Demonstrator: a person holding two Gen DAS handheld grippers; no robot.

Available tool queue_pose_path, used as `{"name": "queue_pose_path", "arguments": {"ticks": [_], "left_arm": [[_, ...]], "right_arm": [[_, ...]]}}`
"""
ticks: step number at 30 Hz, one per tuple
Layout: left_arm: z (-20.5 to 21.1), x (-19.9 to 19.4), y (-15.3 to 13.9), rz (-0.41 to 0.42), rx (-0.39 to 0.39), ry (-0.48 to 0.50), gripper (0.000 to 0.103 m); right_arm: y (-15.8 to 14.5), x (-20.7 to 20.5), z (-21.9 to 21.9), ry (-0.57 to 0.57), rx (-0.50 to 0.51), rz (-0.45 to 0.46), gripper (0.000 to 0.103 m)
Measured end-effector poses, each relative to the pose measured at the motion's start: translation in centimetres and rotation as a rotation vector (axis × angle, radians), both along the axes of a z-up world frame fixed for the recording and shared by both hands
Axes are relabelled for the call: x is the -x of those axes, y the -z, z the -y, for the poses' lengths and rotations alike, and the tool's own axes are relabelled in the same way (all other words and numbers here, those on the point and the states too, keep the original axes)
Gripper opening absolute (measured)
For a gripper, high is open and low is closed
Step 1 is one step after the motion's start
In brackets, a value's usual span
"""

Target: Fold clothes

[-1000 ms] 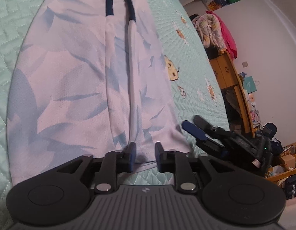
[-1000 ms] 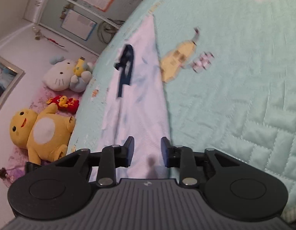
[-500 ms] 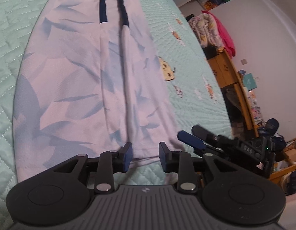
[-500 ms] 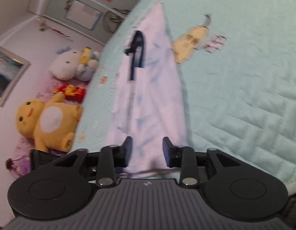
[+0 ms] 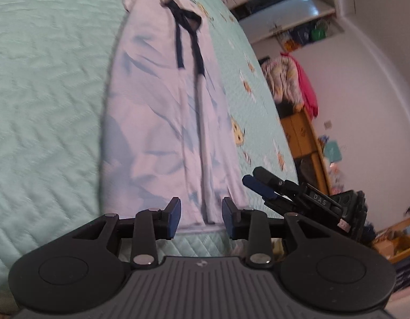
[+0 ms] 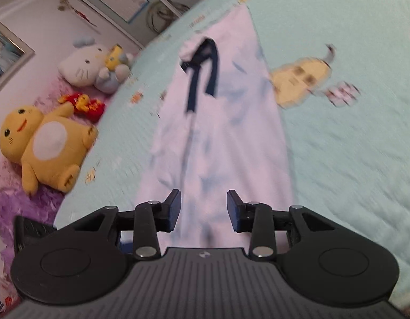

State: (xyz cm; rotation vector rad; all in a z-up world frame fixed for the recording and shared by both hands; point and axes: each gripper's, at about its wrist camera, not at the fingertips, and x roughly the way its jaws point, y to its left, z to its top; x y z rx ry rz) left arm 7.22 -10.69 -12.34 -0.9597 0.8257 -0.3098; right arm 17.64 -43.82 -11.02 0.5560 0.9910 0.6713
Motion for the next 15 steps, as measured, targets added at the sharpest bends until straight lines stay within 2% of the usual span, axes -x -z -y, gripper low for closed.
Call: {"name": "queue_pose_path", "arguments": {"ticks": [4, 9, 12, 15], "left_arm": [[-2.1, -0.5, 0.4, 0.011, 0.052, -0.043, 0.035], [-4.0, -2.1, 0.9, 0.005, 0.076, -0.085, 0.035], [-4.9, -4.3, 0.5, 0.014, 0.079, -0.123, 0.035], [-5.3, -7.1, -0.7, 0.043, 0.048, -0.142, 0.035]], "right_arm": [[-0.9, -1.1, -1.9, 0.021, -0.028, 0.009, 0.039], [-0.1, -3.3, -2.8, 0.054, -0.145, -0.077, 0.040], [0.0, -5.8, -2.8, 0.094, -0.197, -0.090, 0.040], [-0.4, -9.2, -3.3, 0.121, -0.202, -0.049, 0.040]]}}
